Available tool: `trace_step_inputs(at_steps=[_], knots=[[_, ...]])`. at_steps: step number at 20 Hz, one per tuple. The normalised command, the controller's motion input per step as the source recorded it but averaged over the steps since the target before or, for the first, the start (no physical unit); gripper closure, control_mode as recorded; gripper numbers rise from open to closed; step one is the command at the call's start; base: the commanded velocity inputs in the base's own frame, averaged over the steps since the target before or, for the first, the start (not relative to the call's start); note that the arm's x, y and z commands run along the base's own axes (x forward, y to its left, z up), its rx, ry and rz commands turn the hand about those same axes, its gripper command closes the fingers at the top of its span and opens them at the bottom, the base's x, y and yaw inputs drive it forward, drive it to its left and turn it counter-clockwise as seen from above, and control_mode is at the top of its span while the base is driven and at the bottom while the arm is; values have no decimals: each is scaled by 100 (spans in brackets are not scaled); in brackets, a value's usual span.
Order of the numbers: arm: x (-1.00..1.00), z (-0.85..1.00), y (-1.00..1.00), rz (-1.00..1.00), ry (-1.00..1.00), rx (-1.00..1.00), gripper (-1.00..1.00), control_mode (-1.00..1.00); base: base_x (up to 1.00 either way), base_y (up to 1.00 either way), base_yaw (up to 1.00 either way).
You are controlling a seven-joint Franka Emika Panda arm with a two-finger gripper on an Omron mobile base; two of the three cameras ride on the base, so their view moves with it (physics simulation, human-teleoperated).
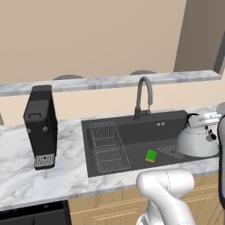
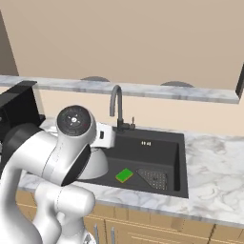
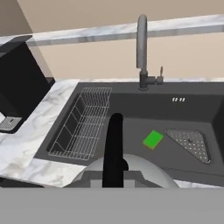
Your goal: Open the cabinet, pick the kettle from the cabinet, and place it in the sink.
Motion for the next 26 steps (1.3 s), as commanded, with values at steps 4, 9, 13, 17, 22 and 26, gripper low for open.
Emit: trace_step_inputs(at_steps=[4, 9, 13, 17, 22, 26], knots=[[15, -11, 1, 3, 0, 0, 100, -100, 0, 0, 0], [19, -11, 5, 2, 0, 0, 100, -100, 0, 0, 0], [24, -10, 9, 1, 0, 0, 100, -100, 0, 0, 0], [22, -14, 10, 0, 0, 0, 100, -100, 0, 0, 0], [10, -27, 5, 0, 0, 0, 100, -100, 0, 0, 0], [9, -28, 5, 0, 0, 0, 100, -100, 0, 0, 0]])
